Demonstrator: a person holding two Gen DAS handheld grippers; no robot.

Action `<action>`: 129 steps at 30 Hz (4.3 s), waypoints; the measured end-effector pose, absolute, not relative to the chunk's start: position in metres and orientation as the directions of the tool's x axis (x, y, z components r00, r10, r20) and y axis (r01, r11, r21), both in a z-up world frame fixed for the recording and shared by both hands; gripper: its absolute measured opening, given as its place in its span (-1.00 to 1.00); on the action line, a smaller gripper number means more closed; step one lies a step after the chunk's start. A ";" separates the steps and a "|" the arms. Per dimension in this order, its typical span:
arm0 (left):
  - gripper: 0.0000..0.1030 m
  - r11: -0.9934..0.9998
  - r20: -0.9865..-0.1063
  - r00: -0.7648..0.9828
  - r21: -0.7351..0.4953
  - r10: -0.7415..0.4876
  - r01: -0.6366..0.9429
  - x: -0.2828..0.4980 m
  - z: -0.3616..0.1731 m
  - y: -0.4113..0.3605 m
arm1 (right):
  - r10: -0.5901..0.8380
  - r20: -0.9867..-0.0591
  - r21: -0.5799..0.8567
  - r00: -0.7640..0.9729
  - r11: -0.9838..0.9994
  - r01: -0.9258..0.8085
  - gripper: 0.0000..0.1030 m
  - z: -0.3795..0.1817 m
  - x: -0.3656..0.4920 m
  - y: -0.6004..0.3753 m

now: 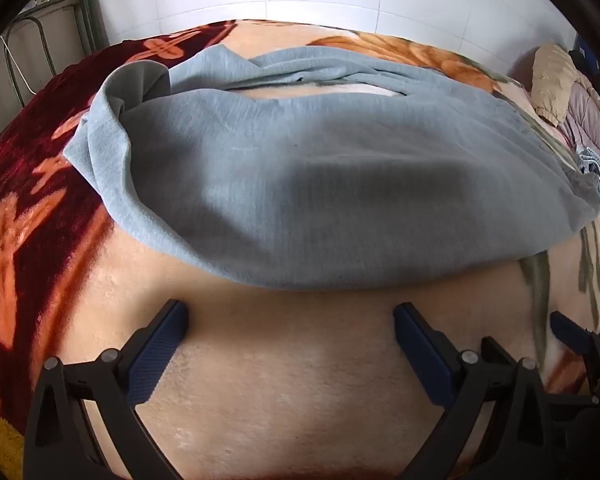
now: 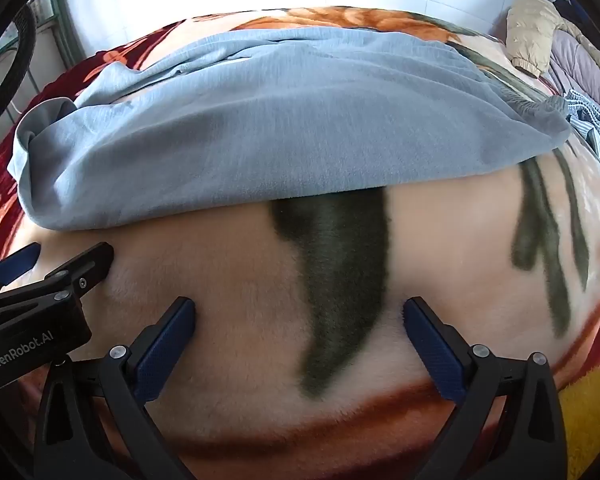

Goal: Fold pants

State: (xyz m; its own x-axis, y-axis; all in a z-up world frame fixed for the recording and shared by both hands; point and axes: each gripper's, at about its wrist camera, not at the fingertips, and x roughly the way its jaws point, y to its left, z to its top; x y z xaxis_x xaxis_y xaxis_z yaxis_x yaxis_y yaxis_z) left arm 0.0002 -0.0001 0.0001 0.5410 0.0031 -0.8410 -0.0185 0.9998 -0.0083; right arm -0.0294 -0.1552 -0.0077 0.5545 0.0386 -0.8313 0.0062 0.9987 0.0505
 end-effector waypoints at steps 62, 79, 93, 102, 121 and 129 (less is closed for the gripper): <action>0.99 1.000 -0.847 0.532 -0.004 0.005 -0.015 0.001 -0.002 -0.001 | 0.024 -0.825 0.034 0.565 0.999 0.008 1.00 -0.008 -0.032 -0.155; 0.99 1.000 -0.847 0.531 -0.010 -0.004 -0.008 0.002 -0.001 -0.003 | 0.036 -0.855 0.033 0.517 0.999 -0.014 1.00 -0.007 -0.023 -0.156; 0.96 1.000 -0.871 0.492 -0.022 -0.009 -0.022 0.004 0.029 0.018 | 0.097 -0.871 0.053 0.481 0.993 -0.104 0.88 0.033 -0.019 -0.185; 0.96 0.994 -0.833 0.549 0.004 0.063 -0.108 0.035 0.077 0.063 | 0.027 -0.851 0.019 0.524 1.000 -0.019 0.87 0.066 0.011 -0.248; 0.87 0.966 -0.840 0.493 0.131 0.227 -0.222 0.142 0.077 0.126 | -0.178 -0.828 -0.044 0.532 0.966 0.254 0.86 0.077 0.081 -0.385; 0.19 0.977 -0.888 0.423 0.109 0.179 -0.186 0.169 0.051 0.136 | -0.100 -0.872 0.015 0.479 0.973 0.231 0.59 0.048 0.111 -0.390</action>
State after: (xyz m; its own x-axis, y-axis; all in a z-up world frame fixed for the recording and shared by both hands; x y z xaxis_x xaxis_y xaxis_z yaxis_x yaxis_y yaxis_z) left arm 0.1688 0.1356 0.0511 0.4233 0.1793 -0.8881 -0.1856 0.9766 0.1087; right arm 0.1109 -0.3897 0.0478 0.4788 -0.1002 -0.8722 0.2306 0.9729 0.0148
